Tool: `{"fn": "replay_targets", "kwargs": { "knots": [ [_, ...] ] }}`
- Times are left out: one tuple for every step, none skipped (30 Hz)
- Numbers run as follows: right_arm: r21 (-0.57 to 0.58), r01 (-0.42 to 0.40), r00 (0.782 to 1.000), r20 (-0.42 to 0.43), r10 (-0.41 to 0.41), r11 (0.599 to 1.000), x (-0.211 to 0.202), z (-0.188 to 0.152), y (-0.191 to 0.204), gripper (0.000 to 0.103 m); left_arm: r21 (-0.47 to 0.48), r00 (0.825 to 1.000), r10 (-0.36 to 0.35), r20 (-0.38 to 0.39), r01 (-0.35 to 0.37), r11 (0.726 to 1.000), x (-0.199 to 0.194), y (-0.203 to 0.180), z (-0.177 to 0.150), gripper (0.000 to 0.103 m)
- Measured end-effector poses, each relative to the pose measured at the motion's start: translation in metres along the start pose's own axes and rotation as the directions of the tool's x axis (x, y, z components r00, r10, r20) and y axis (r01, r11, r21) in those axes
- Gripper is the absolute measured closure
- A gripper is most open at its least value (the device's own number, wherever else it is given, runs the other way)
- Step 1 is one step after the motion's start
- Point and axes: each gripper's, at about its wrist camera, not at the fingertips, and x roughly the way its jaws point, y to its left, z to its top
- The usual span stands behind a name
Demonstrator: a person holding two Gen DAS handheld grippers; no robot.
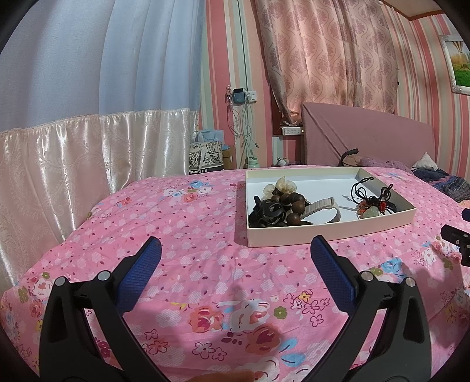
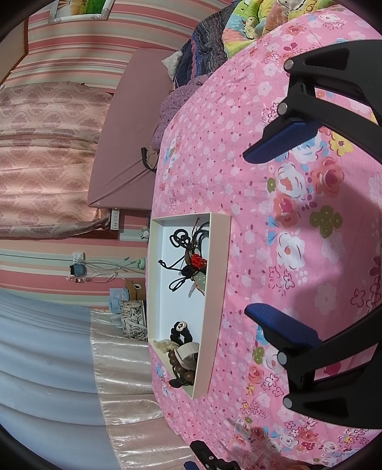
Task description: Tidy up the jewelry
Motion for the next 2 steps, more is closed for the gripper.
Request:
{"fn": "replay_targets", "kwargs": {
  "knots": [
    [0.001, 0.001, 1.0, 0.001, -0.001, 1.0, -0.0003, -0.0004, 0.0, 0.007, 0.0, 1.0, 0.0, -0.001, 0.0, 1.0, 0.0004, -0.0001, 0.0, 0.003],
    [0.002, 0.0, 1.0, 0.002, 0.0, 1.0, 0.0002, -0.0007, 0.0001, 0.007, 0.001, 1.0, 0.0, -0.002, 0.0, 1.0, 0.0005, -0.0003, -0.0001, 0.003]
  ]
}}
